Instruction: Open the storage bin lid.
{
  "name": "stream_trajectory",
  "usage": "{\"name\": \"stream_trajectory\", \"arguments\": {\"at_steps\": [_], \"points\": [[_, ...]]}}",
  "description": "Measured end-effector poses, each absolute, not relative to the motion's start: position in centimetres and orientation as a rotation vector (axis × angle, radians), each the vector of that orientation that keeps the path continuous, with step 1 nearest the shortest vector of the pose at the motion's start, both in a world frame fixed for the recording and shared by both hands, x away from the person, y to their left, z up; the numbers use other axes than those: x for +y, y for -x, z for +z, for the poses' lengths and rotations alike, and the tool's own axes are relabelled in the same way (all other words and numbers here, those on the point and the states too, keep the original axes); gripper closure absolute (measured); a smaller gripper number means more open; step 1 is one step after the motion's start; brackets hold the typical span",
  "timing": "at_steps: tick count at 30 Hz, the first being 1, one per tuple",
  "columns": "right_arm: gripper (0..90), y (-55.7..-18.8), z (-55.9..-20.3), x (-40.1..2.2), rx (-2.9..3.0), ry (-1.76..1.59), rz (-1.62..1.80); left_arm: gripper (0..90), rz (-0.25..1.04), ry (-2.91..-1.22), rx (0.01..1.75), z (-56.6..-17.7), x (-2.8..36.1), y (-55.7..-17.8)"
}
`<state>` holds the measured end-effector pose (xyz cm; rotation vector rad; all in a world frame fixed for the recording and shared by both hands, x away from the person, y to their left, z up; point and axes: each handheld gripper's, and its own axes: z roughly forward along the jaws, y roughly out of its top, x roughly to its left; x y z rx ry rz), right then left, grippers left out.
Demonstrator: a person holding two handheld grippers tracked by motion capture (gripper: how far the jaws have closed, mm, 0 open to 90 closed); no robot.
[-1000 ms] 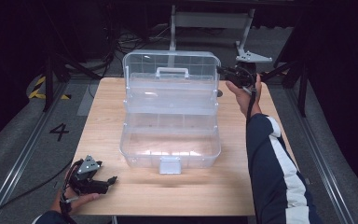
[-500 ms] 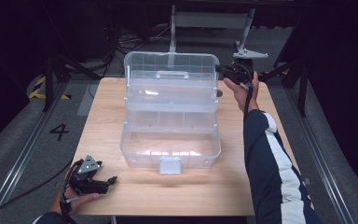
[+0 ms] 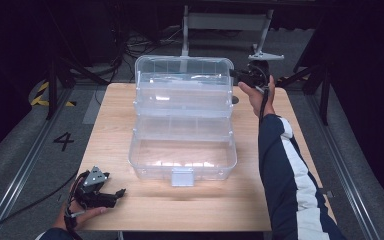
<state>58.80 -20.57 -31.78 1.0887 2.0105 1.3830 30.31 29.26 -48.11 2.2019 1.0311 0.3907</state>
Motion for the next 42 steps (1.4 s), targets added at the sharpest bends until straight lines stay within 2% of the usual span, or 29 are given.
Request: {"name": "stream_trajectory", "arguments": {"at_steps": [25, 26, 27, 34, 42], "points": [[77.2, -61.1, -32.2, -20.5, 2.098, -1.148, 1.309, 14.7, 0.385, -2.202, 1.024, -48.1, 29.2, -30.5], [81.5, -61.2, -32.3, -20.4, 2.096, -1.140, 1.281, 14.7, 0.384, -2.202, 1.023, -48.1, 29.2, -30.5], [89.5, -61.3, -32.5, -20.5, 2.105, -1.137, 1.286, 14.6, 0.395, -2.210, 1.014, -48.1, 29.3, -30.6], [90.0, -61.6, -33.4, -18.8, 2.155, -1.107, 1.231, 14.9, 0.386, -2.201, 1.024, -48.1, 29.2, -30.5], [89.6, -61.5, -33.6, -18.9, 2.151, -1.108, 1.218, 15.1, 0.392, -2.204, 1.022, -48.1, 29.2, -30.5]]}}
